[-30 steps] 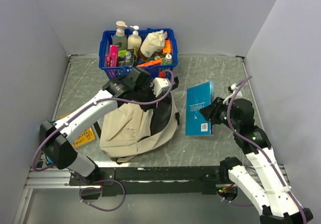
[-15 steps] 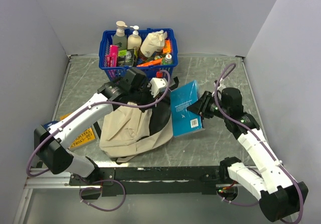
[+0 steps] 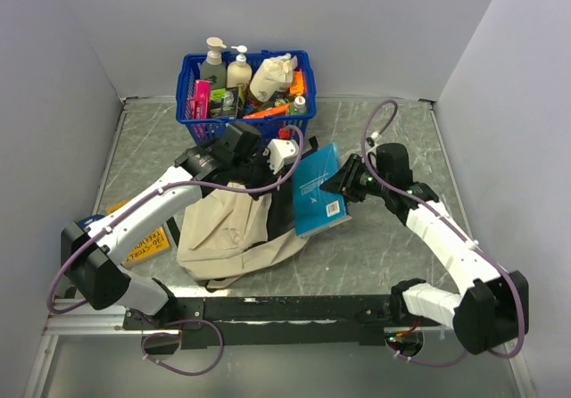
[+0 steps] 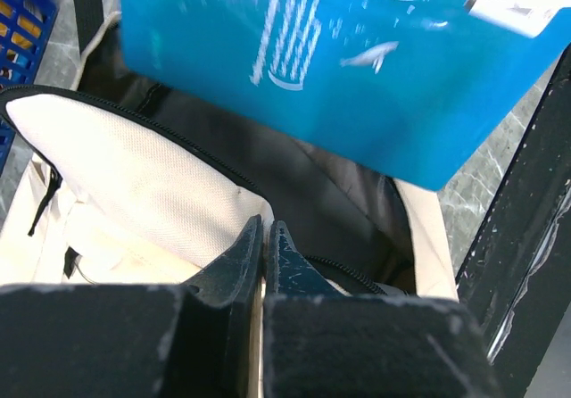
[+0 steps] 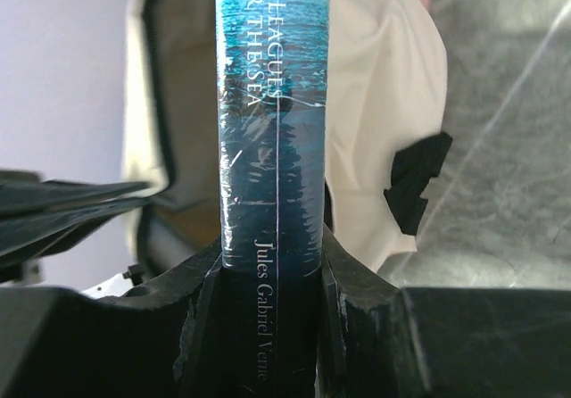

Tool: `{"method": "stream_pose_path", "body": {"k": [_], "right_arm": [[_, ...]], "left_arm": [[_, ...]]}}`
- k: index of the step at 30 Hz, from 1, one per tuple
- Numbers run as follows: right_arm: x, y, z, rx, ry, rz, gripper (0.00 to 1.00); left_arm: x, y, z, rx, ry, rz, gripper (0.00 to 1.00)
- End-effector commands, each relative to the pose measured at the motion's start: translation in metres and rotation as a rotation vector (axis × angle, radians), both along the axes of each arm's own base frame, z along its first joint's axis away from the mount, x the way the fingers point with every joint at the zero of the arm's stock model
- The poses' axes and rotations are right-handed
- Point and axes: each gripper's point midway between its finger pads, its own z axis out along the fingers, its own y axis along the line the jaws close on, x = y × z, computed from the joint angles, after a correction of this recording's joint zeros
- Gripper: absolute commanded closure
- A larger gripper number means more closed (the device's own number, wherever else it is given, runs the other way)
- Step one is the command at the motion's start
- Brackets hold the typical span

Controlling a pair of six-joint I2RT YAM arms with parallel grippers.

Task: Pack the student bag
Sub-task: Place the book in the student bag.

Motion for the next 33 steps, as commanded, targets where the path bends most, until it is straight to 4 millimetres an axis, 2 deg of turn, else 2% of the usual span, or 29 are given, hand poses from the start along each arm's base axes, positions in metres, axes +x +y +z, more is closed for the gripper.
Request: {"method": "stream_pose_path", "body": {"k": [1, 3, 4, 9, 11, 14, 18, 19, 21, 22, 23, 24, 27, 30, 33], "right_arm": [[0.011, 0.025, 0.053, 0.124, -0.097, 0.077, 1.0], [0.013, 0.033, 0.056, 0.141, -0.086, 0.105, 1.0], [0.014, 0.041, 0.049, 0.135, -0.062, 0.127, 1.0], [0.015, 0.068, 0.056, 0.196, -0.071, 0.191, 1.0], [0.013, 0.075, 0.052, 0.224, -0.044, 0.199, 1.0], [0.018, 0.083, 0.061, 0.263, -0.063, 0.206, 1.0], [0.018, 0.095, 0.055, 0.267, -0.032, 0.203, 1.0], [0.015, 0.096, 0.041, 0.263, -0.002, 0.187, 1.0], [0.016, 0.106, 0.037, 0.303, -0.011, 0.152, 1.0], [0.014, 0.109, 0.023, 0.316, 0.033, 0.131, 1.0], [0.016, 0.114, 0.025, 0.335, 0.008, 0.133, 1.0], [0.01, 0.127, 0.012, 0.325, 0.04, 0.164, 1.0], [0.001, 0.155, 0.009, 0.333, 0.054, 0.233, 1.0], [-0.01, 0.168, -0.004, 0.311, 0.072, 0.264, 1.0], [-0.01, 0.177, -0.001, 0.346, 0.029, 0.289, 0.98]], "left_arm": [[-0.001, -0.014, 0.05, -0.11, -0.08, -0.035, 0.99], [-0.006, -0.023, 0.054, -0.117, -0.082, -0.06, 0.99], [-0.008, -0.026, 0.056, -0.12, -0.084, -0.073, 0.99], [-0.024, -0.048, 0.065, -0.133, -0.076, -0.162, 0.99], [-0.03, -0.056, 0.064, -0.127, -0.068, -0.195, 0.99], [-0.037, -0.063, 0.061, -0.117, -0.06, -0.235, 0.99], [-0.037, -0.064, 0.057, -0.114, -0.061, -0.237, 0.99], [-0.038, -0.064, 0.057, -0.115, -0.064, -0.235, 0.99], [-0.037, -0.063, 0.06, -0.121, -0.071, -0.235, 0.99], [-0.037, -0.064, 0.062, -0.121, -0.076, -0.235, 0.99], [-0.037, -0.063, 0.066, -0.128, -0.079, -0.235, 0.99], [-0.036, -0.064, 0.068, -0.129, -0.084, -0.234, 0.99], [-0.031, -0.06, 0.079, -0.135, -0.119, -0.215, 0.99], [-0.022, -0.051, 0.087, -0.135, -0.15, -0.179, 0.99], [-0.012, -0.04, 0.088, -0.15, -0.14, -0.139, 0.99]]}}
